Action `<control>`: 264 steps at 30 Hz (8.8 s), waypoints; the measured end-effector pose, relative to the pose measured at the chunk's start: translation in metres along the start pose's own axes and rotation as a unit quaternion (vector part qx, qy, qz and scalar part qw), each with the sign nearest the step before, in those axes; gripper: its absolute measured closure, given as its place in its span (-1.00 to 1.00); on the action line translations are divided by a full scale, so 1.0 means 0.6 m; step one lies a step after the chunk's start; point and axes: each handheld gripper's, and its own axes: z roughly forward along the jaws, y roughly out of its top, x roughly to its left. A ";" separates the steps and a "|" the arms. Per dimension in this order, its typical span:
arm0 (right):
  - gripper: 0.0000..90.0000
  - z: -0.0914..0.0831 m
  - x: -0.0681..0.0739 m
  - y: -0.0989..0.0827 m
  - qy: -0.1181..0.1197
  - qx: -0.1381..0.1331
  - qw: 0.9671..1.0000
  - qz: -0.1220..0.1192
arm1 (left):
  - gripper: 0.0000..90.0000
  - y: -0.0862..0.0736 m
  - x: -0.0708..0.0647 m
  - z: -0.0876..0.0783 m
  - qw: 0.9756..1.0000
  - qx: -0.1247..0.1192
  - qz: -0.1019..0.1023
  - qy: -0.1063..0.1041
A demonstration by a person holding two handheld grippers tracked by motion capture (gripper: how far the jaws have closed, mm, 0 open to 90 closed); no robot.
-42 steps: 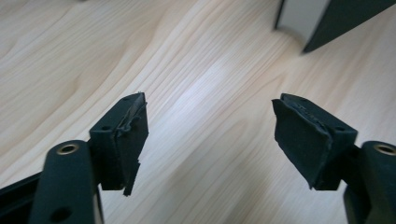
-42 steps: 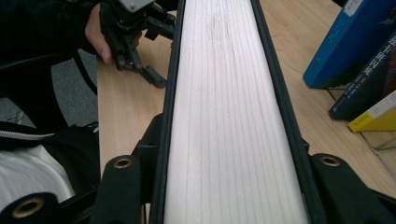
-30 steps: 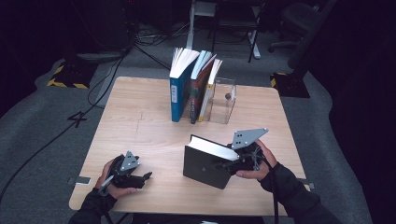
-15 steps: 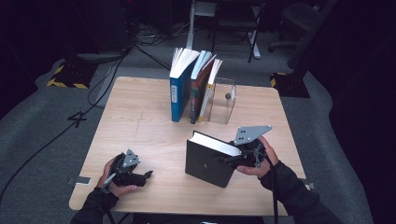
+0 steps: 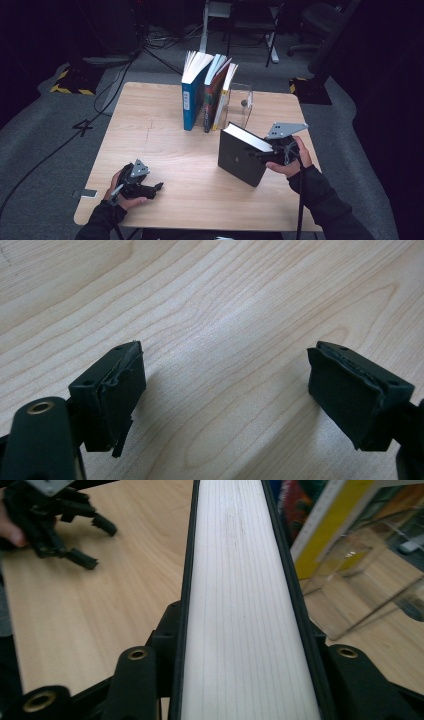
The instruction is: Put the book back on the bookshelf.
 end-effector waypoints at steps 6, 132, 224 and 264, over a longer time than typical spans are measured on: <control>0.19 -0.011 -0.019 0.003 -0.034 -0.015 0.999 0.019 | -0.65 0.000 0.000 0.000 1.000 0.000 0.000 0.000; 0.18 0.215 -0.206 0.140 -0.286 -0.031 0.933 0.217 | -0.63 0.000 -0.004 0.000 1.000 -0.001 -0.002 -0.002; -0.23 0.120 -0.172 0.065 -0.197 0.038 0.973 0.116 | -0.64 -0.001 -0.005 0.000 1.000 -0.002 -0.004 0.001; -0.31 0.080 -0.094 -0.058 -0.151 0.054 0.987 0.017 | -0.64 -0.001 -0.005 0.000 1.000 -0.002 -0.005 0.002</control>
